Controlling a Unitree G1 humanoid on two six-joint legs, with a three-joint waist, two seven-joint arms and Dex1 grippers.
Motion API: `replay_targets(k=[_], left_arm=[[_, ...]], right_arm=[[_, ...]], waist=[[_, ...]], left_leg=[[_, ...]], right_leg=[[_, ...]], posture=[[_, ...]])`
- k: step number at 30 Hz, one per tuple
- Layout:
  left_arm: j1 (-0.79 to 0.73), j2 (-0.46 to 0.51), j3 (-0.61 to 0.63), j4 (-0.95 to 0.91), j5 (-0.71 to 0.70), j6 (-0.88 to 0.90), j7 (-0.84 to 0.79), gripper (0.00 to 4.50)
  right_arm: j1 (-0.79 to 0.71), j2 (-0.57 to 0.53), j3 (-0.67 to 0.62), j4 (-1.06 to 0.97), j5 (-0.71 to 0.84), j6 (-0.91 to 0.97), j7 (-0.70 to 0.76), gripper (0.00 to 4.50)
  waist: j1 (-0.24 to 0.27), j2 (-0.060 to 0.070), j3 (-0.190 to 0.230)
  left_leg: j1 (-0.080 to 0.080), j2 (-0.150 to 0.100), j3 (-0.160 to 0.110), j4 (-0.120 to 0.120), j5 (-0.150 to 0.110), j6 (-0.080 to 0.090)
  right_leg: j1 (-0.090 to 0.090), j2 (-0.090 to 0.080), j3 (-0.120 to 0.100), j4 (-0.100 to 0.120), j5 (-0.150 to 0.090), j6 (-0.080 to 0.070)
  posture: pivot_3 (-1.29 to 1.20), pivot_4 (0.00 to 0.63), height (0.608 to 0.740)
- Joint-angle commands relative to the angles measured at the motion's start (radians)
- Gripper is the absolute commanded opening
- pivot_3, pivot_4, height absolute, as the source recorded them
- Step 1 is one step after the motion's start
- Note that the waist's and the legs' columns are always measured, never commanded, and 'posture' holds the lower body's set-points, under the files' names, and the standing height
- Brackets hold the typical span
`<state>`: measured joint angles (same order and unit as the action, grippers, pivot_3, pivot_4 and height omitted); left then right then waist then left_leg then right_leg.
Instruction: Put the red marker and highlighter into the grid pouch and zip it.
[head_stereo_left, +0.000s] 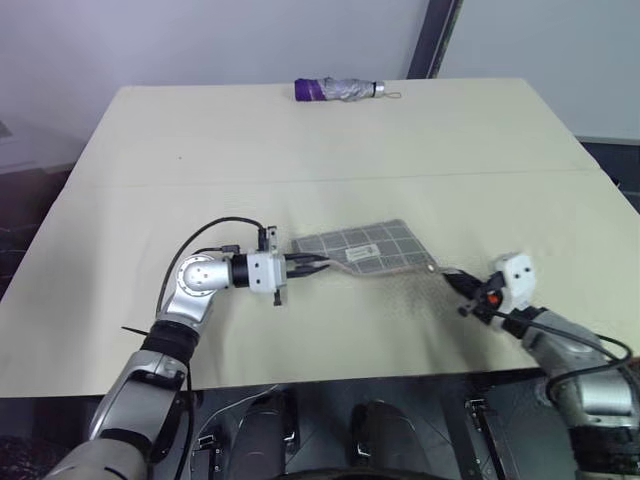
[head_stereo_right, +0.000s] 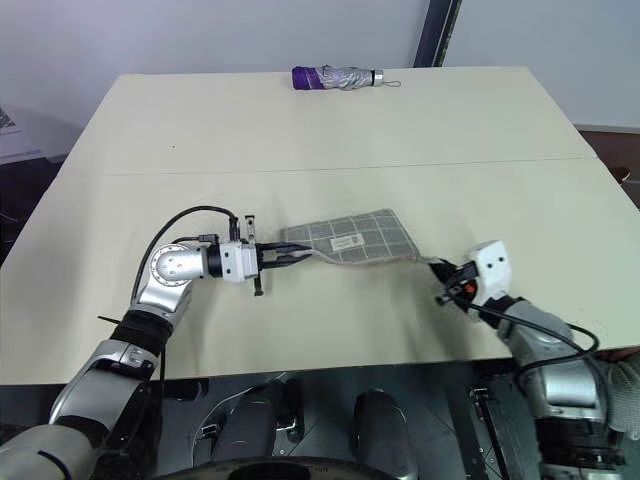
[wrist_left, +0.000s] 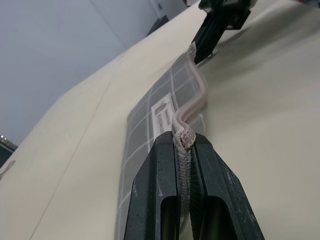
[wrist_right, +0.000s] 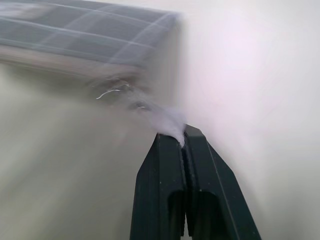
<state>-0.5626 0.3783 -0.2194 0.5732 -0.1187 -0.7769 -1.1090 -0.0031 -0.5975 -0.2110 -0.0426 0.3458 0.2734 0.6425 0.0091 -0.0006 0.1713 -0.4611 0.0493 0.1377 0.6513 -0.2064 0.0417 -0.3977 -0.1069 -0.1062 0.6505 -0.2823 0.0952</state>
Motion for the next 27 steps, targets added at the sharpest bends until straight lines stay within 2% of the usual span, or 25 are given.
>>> replay_targets(k=[1,4,7,9,13,14,19,23,27], left_arm=[[-0.009,0.026,0.038,0.030,-0.028,0.003,0.006,0.00],[-0.019,0.024,0.041,0.041,-0.058,0.045,-0.022,0.00],[-0.028,0.020,0.057,0.037,-0.104,0.106,-0.042,1.11],[-0.023,0.019,0.064,0.025,-0.126,0.137,-0.061,2.10],[0.040,0.064,0.118,-0.069,-0.247,0.337,-0.125,4.22],[0.054,0.073,0.131,-0.088,-0.259,0.364,-0.127,4.50],[0.170,0.162,0.234,-0.207,-0.337,0.557,-0.093,4.50],[0.222,0.213,0.318,-0.246,-0.352,0.722,0.021,4.50],[0.208,0.228,0.367,-0.220,-0.333,0.732,0.065,4.50]], right_arm=[[0.000,-0.018,-0.041,0.005,-0.020,-0.028,-0.013,0.01],[0.002,0.003,-0.022,-0.018,-0.004,-0.040,0.005,0.01],[0.006,0.013,-0.027,-0.053,0.034,-0.038,0.029,0.89],[0.019,0.006,-0.026,-0.069,0.038,-0.043,0.046,1.90],[0.093,-0.019,-0.068,-0.126,0.082,-0.022,0.093,4.06],[0.108,-0.022,-0.077,-0.140,0.093,-0.015,0.097,4.46],[0.253,-0.068,-0.186,-0.237,0.181,0.021,0.183,4.46],[0.296,-0.102,-0.305,-0.235,0.241,0.040,0.211,4.46],[0.315,-0.125,-0.320,-0.210,0.226,0.049,0.235,4.46]], waist=[[0.000,0.000,0.000],[0.000,0.000,0.000],[0.001,0.000,0.000],[0.002,0.000,0.000],[0.001,0.000,0.000],[0.000,0.000,0.000],[0.000,0.000,0.000],[0.000,0.000,0.000],[0.005,0.000,0.000]], left_leg=[[0.000,0.000,0.000,0.000,0.000,0.000],[0.000,0.000,0.000,0.000,0.000,0.000],[0.000,0.000,0.000,0.000,0.000,0.000],[0.000,0.000,0.000,0.000,0.000,0.000],[0.000,0.000,0.000,0.000,0.000,0.000],[0.000,0.000,0.000,0.000,0.000,0.000],[0.000,0.001,0.000,0.000,0.000,0.000],[0.002,0.000,-0.001,0.000,-0.001,-0.001],[0.002,0.000,-0.001,0.000,-0.002,-0.003]], right_leg=[[0.000,0.000,0.000,0.000,0.000,0.000],[0.000,0.000,0.000,0.000,0.000,0.000],[0.000,0.000,0.000,0.000,0.000,0.000],[0.000,0.000,0.000,0.000,0.000,0.000],[0.000,0.000,0.000,0.000,0.000,0.000],[0.000,0.000,0.000,0.000,0.000,0.000],[0.000,0.000,0.000,0.000,0.000,0.000],[0.000,-0.003,0.000,0.000,0.000,-0.001],[-0.001,-0.005,0.000,-0.002,-0.002,-0.004]], posture=[[0.00,0.150,0.740],[0.00,0.150,0.740],[0.00,0.150,0.740],[0.00,0.150,0.740],[0.00,0.150,0.740],[0.00,0.150,0.740],[0.00,0.150,0.740],[0.00,0.150,0.740],[0.00,0.150,0.740]])
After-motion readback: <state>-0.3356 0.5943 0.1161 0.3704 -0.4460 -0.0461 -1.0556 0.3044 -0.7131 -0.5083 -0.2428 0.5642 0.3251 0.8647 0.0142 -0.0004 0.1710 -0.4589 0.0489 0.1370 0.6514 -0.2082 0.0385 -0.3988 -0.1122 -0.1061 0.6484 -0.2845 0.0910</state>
